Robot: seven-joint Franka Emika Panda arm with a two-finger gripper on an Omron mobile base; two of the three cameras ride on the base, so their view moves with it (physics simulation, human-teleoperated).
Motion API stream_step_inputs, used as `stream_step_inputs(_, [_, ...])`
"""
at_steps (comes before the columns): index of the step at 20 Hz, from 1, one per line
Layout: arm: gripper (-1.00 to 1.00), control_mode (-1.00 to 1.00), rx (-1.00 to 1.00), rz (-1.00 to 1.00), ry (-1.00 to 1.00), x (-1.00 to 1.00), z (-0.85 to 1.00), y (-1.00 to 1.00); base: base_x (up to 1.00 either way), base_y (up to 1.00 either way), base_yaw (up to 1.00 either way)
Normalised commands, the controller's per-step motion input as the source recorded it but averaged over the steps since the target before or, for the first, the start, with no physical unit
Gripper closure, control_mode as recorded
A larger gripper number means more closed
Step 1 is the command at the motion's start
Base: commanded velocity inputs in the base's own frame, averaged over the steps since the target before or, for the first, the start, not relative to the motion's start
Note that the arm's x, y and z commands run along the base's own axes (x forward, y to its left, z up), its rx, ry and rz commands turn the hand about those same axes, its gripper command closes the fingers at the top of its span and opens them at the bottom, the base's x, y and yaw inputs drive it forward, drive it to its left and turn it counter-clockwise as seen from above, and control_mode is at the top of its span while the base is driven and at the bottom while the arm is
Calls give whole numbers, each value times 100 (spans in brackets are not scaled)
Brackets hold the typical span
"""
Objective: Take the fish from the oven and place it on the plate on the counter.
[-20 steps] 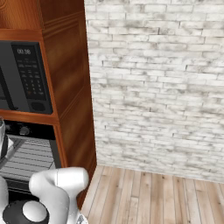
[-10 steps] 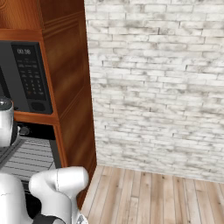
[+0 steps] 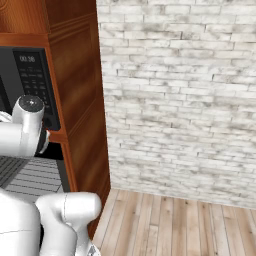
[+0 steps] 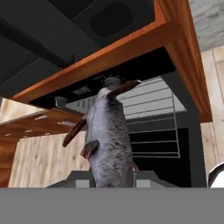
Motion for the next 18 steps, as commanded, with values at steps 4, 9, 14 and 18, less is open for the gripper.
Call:
stream_step_inputs(4, [100, -100, -6, 1, -13, -5, 5, -89, 0, 0, 0])
stream_step_inputs(9, [100, -100, -14, 0, -12, -13, 6, -80, 0, 0, 0])
stream_step_inputs(14, [100, -100, -31, 2, -15, -21, 33, -55, 0, 0, 0])
stream_step_inputs(18, [100, -100, -31, 0, -8, -37, 48, -38, 0, 0, 0])
